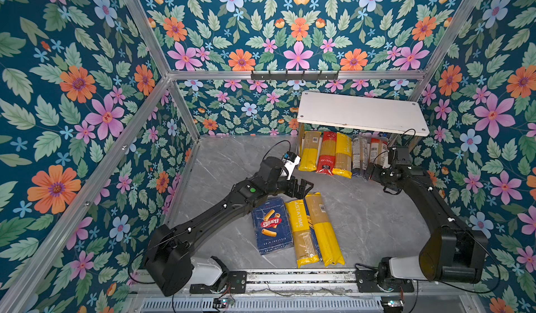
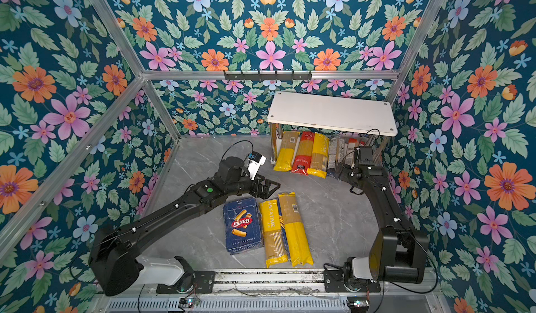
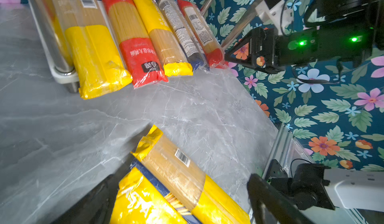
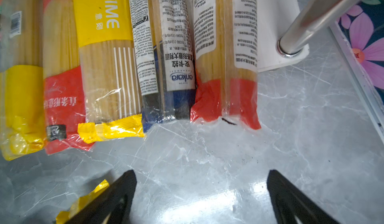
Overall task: Arrange pasta packages on shelves
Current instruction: Pick up the pasta bag.
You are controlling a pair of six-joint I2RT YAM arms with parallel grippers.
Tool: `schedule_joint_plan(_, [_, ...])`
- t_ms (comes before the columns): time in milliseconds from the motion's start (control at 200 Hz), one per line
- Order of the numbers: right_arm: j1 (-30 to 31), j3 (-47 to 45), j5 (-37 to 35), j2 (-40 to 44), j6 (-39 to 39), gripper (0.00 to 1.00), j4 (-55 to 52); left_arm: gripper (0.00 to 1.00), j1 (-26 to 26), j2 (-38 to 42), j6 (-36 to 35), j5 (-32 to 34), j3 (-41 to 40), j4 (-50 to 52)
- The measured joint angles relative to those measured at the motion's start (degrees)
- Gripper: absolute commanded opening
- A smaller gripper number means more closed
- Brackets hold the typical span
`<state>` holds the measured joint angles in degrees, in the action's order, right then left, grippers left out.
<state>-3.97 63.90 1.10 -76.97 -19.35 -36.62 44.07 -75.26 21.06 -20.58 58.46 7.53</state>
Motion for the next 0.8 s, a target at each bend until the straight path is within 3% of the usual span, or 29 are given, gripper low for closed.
schedule_joint_plan(145, [6.27,-0.52,0.24,4.02,-1.64,0.98,-2.97,1.00,0.37,7.23,1.97,2.27,-7.04,0.17])
schedule_joint_plan(395, [22.36,0.50,-3.37,8.13,-6.08,0.97,-8.72,1.00,1.22,17.40,6.36,5.79,-17.11,0.59])
schedule_joint_plan(800, [45.94,-4.61,-7.63,9.92,-17.27,0.97,-13.97,1.00,5.51,24.65,11.76,8.68,-24.61,1.31])
